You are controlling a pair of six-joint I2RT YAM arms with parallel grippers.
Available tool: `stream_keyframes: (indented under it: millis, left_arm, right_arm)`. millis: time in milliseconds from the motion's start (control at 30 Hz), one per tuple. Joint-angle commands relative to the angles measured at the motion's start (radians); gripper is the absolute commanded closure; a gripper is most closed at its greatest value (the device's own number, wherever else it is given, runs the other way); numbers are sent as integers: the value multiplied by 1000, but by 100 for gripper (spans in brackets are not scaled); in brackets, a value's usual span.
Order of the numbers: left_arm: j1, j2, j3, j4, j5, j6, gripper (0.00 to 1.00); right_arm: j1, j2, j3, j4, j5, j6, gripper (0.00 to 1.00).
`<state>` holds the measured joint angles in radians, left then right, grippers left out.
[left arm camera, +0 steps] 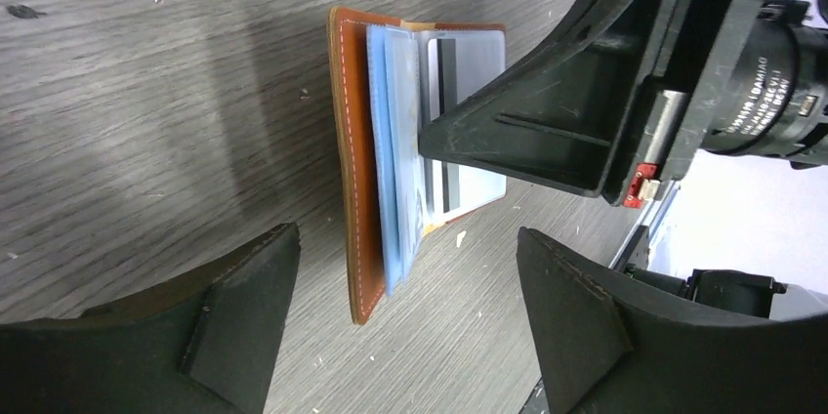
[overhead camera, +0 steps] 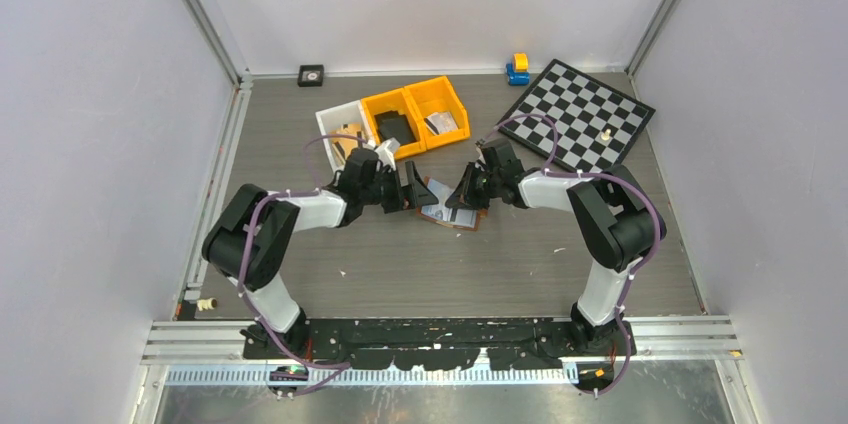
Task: Take the credit cards out of the card holder
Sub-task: Remove the credit card from the card holder.
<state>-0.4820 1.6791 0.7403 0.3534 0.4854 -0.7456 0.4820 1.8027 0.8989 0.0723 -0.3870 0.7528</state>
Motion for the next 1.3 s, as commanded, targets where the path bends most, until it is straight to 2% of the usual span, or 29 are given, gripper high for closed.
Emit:
stream_keyframes:
  millis: [0,100,200,367,533,600,733,900,1100,1267]
  left_arm:
    - [6,52,62,-1,63,1,19]
    - [6,98,90,-12,84,-11,25]
    - [6,133,110,-20,105,-19,36]
    - [6,132,104,-8,111,-20,63]
    - [8,119,96,7,119,-24,87]
    - [9,118,95,7,122,-27,100]
    - [22,94,70,33,124,-50,100]
    - [75,4,-33,179,149,-129,100]
    - [96,-67,-93,280,180,-193,100]
    - [99,-50,-112,387,221,-260,100]
  right_arm:
    - [8,15,36,-9,1,-20,97]
    - [9,15,36,-9,1,-20,97]
    - [10,14,37,-9,-1,-20,97]
    - [10,7,35,-9,0,-20,97]
    - [10,4,33,-8,-1,-21,98]
    - [10,-4,32,-8,-1,-20,97]
    - [10,-57,9,4,12,-18,89]
    - [9,-146,-36,35,38,-11,77]
    - [3,-155,-68,126,-22,31,65]
    - [-10,-160,-103,231,-82,73,62]
